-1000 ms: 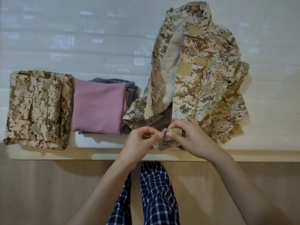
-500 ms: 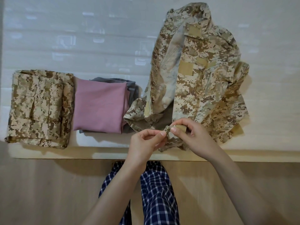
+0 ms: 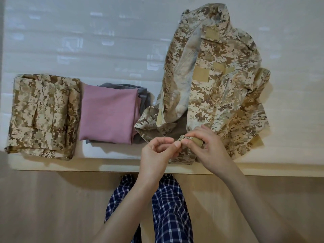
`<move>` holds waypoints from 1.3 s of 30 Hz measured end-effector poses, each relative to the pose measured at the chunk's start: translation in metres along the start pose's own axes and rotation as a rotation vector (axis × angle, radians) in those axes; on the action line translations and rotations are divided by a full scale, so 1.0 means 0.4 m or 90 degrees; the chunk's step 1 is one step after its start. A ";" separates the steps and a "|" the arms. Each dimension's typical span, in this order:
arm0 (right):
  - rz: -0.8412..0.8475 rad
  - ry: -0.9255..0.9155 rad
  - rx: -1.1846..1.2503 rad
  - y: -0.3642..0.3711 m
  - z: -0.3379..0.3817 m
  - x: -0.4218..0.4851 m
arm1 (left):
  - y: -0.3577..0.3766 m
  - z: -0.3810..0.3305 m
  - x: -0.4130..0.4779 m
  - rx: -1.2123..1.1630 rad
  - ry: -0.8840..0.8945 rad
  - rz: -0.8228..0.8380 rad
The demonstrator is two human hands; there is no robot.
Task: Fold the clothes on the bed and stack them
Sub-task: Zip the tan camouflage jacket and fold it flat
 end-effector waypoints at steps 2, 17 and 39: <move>-0.004 -0.005 -0.006 0.003 -0.005 -0.002 | -0.005 0.015 0.014 -0.007 -0.038 0.012; 0.028 -0.008 -0.016 0.009 -0.009 0.002 | 0.098 0.076 0.114 -0.472 -0.488 0.054; 0.177 0.101 0.181 0.027 0.004 0.053 | 0.044 -0.088 0.088 -0.061 0.021 0.094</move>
Point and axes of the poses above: each hand's wrist, its own x-axis towards the middle knuckle, its own y-axis out of the palm, z = x × y, the point moved 10 cm from there along x, towards the middle knuckle, and after that the axes turned 9 degrees about -z, right-handed, at the moved point
